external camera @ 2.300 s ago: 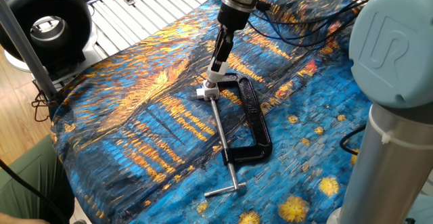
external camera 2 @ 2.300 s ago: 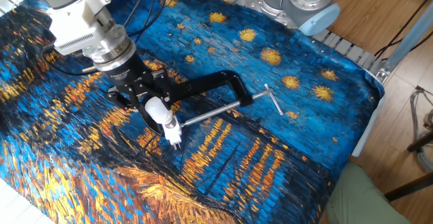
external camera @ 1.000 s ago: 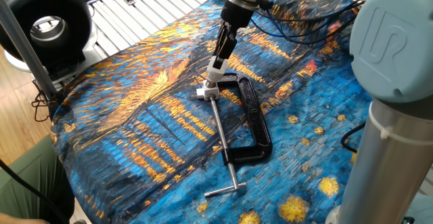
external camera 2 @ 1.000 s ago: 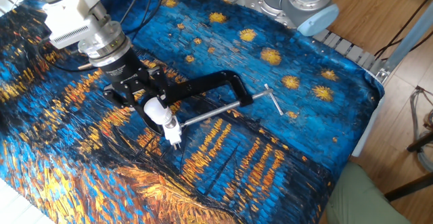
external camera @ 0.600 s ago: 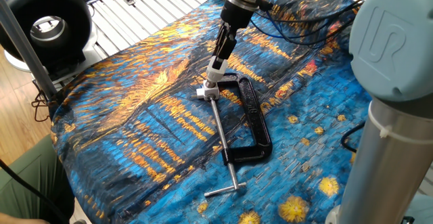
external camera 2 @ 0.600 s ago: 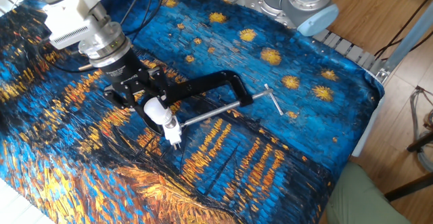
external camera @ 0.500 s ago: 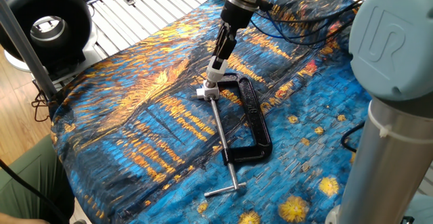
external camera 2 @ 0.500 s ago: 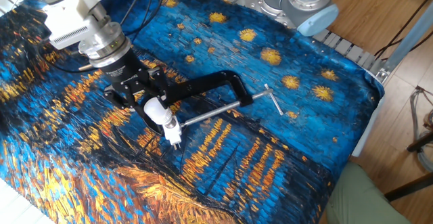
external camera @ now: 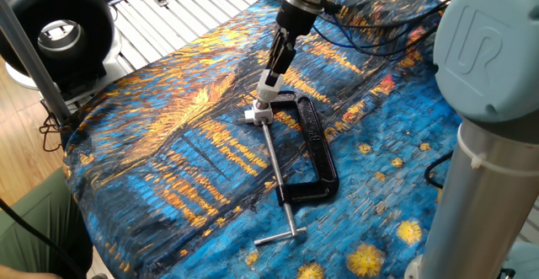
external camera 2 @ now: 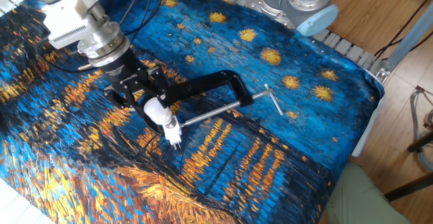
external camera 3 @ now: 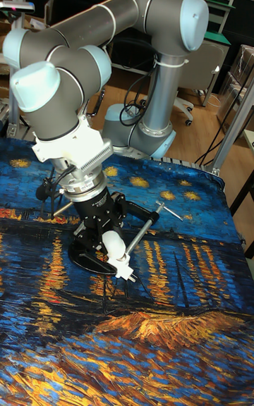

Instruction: Install the light bulb by rotating it

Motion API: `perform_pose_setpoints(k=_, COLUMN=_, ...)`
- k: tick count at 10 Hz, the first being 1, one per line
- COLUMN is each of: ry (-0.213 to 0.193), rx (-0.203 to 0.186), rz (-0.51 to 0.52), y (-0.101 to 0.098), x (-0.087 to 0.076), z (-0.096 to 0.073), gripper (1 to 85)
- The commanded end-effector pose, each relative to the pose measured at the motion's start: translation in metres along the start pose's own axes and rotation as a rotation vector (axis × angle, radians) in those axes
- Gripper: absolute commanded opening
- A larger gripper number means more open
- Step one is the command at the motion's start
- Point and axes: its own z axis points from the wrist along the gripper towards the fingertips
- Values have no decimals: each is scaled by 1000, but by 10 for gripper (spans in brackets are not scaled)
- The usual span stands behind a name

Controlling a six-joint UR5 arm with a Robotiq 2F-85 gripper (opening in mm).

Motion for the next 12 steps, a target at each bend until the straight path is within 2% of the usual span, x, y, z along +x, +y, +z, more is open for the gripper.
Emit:
perform_pose_setpoints(k=1, ry=-18, rx=-4, rz=19, y=0, x=-3, z=-3, gripper=397)
perform_pose_setpoints(k=4, ry=-28, rx=16, rz=58, y=-4, x=-7, z=-3, gripper=293)
perform_pose_setpoints(k=5, ry=-34, rx=39, rz=99, y=-8, x=-10, z=-4, gripper=263)
perform_pose_setpoints(k=7, ry=-6, rx=131, rz=219, y=-17, x=-9, z=-8, gripper=140)
perform_pose_setpoints(k=8, ry=2, rx=153, rz=273, y=-17, x=-10, z=-8, gripper=127)
perform_pose_setpoints(k=10, ry=-6, rx=197, rz=396, y=-13, x=-21, z=-7, gripper=10)
perform_pose_setpoints(k=11, ry=-3, rx=208, rz=439, y=-11, x=-25, z=-3, gripper=10)
perform_pose_setpoints(k=12, ry=-1, rx=204, rz=480, y=-7, x=-29, z=0, gripper=10)
